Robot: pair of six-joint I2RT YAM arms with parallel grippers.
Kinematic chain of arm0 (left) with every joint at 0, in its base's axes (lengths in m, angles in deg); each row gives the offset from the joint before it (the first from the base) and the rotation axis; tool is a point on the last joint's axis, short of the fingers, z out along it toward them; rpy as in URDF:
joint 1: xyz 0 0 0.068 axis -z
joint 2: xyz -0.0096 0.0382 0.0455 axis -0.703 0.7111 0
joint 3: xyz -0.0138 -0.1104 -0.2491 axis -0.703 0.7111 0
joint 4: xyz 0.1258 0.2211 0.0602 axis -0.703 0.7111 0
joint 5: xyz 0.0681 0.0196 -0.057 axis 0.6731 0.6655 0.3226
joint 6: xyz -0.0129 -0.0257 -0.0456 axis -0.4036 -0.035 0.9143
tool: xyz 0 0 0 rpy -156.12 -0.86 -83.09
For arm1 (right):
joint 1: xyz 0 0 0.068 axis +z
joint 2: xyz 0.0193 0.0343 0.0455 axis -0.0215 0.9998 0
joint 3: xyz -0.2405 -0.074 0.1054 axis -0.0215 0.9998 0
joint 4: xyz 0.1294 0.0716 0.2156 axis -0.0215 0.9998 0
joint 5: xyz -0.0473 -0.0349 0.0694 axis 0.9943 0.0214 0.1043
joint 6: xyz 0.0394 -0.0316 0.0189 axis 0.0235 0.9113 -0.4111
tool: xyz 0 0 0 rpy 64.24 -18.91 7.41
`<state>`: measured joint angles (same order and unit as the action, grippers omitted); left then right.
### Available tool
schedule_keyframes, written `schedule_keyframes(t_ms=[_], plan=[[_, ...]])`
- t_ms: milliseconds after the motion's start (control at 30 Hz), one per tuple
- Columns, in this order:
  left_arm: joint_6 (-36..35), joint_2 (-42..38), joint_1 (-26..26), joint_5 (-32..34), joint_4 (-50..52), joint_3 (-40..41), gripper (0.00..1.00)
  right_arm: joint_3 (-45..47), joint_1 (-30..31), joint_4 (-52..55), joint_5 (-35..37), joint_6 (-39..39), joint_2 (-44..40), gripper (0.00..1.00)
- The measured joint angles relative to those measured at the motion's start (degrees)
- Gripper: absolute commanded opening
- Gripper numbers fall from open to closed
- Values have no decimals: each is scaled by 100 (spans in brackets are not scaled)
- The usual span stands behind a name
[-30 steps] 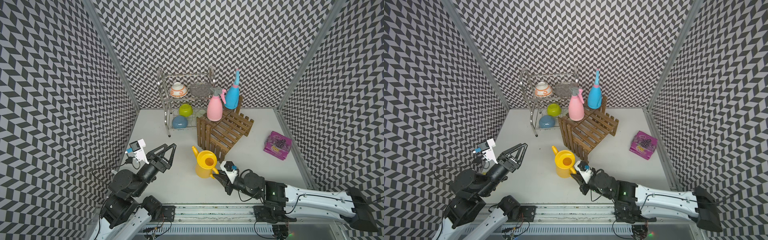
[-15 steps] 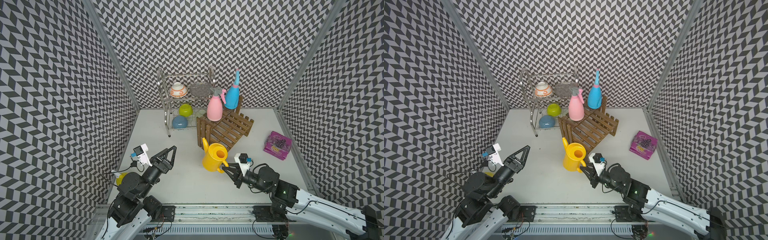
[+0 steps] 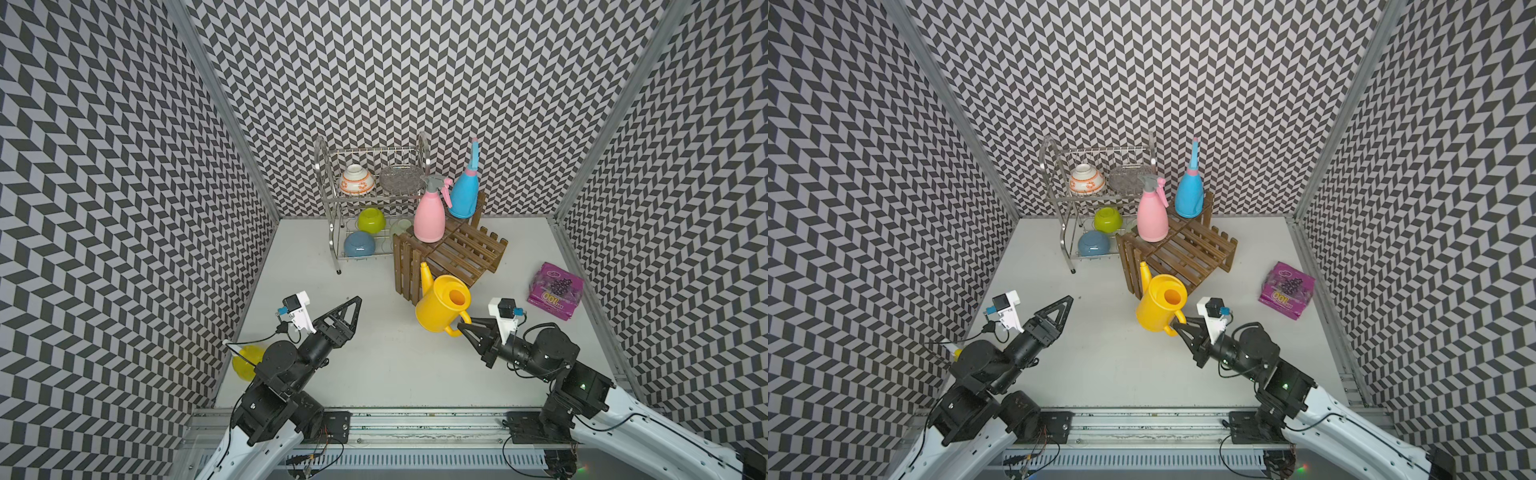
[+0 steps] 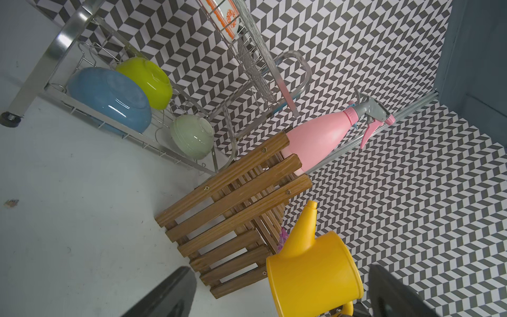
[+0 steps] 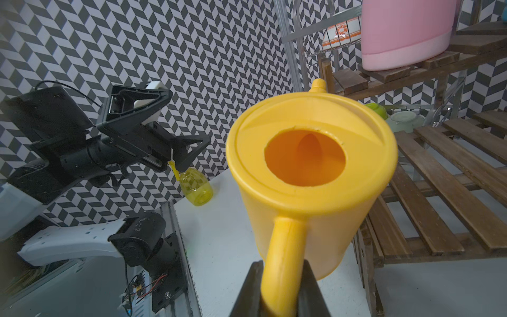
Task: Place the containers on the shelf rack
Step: 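Place the container on the shelf.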
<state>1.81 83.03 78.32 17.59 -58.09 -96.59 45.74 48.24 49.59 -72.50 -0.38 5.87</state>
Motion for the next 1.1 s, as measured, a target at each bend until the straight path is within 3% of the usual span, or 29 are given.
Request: schedule_keyframes(t_ms=[600, 1100], plan=[[195, 0, 0, -116, -245, 420, 100, -7, -542, 15, -514, -151, -166, 0], [157, 280, 0, -293, -455, 605, 100, -184, -767, -15, -179, -105, -382, 0]])
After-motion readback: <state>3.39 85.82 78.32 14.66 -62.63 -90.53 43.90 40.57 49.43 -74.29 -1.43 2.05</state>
